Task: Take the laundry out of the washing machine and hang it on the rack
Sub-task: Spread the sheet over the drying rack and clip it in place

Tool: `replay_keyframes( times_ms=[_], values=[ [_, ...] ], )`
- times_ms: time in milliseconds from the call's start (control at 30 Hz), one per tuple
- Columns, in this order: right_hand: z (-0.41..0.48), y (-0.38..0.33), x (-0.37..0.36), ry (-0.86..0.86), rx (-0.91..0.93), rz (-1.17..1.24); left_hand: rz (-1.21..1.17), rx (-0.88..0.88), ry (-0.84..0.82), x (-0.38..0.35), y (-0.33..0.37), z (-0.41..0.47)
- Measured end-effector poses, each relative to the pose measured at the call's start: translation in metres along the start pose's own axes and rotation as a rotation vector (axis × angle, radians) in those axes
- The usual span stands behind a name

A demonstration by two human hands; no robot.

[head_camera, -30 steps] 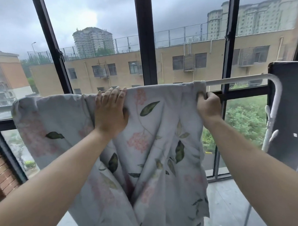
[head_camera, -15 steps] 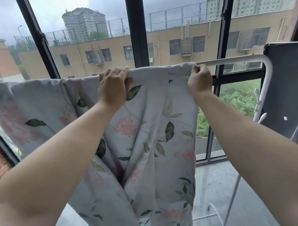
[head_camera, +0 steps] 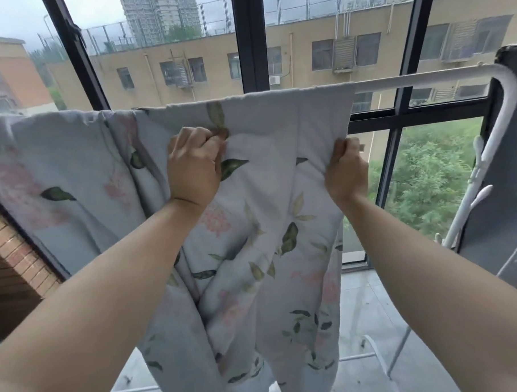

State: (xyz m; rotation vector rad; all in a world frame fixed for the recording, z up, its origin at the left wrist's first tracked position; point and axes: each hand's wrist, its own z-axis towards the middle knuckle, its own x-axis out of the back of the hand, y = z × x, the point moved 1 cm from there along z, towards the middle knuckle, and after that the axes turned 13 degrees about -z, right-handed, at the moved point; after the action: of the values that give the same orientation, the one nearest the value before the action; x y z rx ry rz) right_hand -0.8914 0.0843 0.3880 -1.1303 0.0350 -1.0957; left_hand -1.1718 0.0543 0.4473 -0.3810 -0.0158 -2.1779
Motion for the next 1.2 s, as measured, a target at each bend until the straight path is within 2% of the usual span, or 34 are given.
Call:
replay_keyframes(
  times_ms=[133,300,533,733,800,833,1000,1200],
  values=[
    [-0.006,0.016,-0.007,-0.059,-0.028,-0.042,-0.006,-0.001,-0.011,-0.006,0.005,-0.021],
    [-0.01,0.019,-0.001,-0.107,-0.08,-0.114,-0.019,0.002,-0.139,-0.009,-0.002,-0.033],
    [0.004,-0.014,0.024,-0.081,-0.112,0.124,-0.049,-0.019,-0.15,-0.005,-0.001,-0.01],
    [0.027,-0.059,0.05,0.057,-0.085,0.147,-0.085,-0.028,-0.13,-0.012,0.001,0.039],
    [0.035,-0.067,0.045,0.005,-0.095,0.144,-0.042,0.0,-0.148,-0.015,-0.002,0.053],
    [0.04,-0.066,0.058,0.04,-0.108,0.095,-0.116,0.026,-0.159,-0.03,0.007,0.069],
    [0.048,-0.075,0.057,0.022,-0.1,0.124,-0.042,0.135,-0.327,-0.051,0.016,0.084],
    [0.075,-0.077,0.079,0.042,-0.013,0.177,0.019,0.077,-0.237,-0.066,0.01,0.08]
  ],
)
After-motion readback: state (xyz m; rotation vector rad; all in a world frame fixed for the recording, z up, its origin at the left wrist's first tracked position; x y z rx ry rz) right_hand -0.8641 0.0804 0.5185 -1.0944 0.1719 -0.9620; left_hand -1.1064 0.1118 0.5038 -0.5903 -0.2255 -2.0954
